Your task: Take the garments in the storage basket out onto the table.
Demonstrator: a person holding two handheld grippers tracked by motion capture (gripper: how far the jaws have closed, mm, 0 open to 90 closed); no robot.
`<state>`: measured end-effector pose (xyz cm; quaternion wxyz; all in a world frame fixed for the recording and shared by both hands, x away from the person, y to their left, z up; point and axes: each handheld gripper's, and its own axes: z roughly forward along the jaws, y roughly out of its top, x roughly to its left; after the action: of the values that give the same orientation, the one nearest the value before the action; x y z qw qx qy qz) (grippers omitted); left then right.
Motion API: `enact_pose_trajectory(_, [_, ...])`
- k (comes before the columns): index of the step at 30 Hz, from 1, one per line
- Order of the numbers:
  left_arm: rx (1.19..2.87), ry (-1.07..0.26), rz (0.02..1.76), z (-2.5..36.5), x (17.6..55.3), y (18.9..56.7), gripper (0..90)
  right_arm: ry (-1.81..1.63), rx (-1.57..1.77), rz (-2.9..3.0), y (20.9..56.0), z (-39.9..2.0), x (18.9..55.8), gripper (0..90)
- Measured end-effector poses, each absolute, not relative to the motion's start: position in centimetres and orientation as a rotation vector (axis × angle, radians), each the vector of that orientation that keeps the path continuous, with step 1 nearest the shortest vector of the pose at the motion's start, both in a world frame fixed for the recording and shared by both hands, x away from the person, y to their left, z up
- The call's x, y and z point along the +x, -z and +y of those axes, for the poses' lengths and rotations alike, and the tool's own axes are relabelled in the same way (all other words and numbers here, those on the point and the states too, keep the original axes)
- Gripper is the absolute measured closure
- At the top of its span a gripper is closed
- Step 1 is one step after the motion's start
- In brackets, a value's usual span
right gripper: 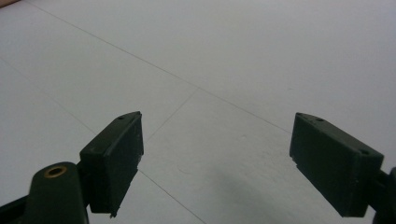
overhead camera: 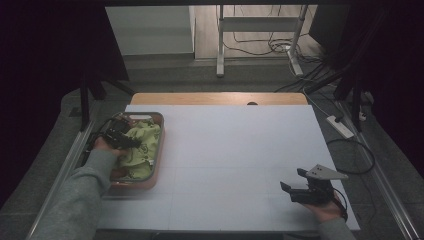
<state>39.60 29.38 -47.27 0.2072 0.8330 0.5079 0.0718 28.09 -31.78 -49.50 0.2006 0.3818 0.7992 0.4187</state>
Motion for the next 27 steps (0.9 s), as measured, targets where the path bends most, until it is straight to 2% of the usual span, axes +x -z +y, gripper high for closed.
enact_pose_trajectory(27, [2.197, -0.256, 1.359, 30.8, 37.2, 44.7, 75.4, -1.165, 1.067, 2.234, 49.5, -31.8, 28.1, 18.3])
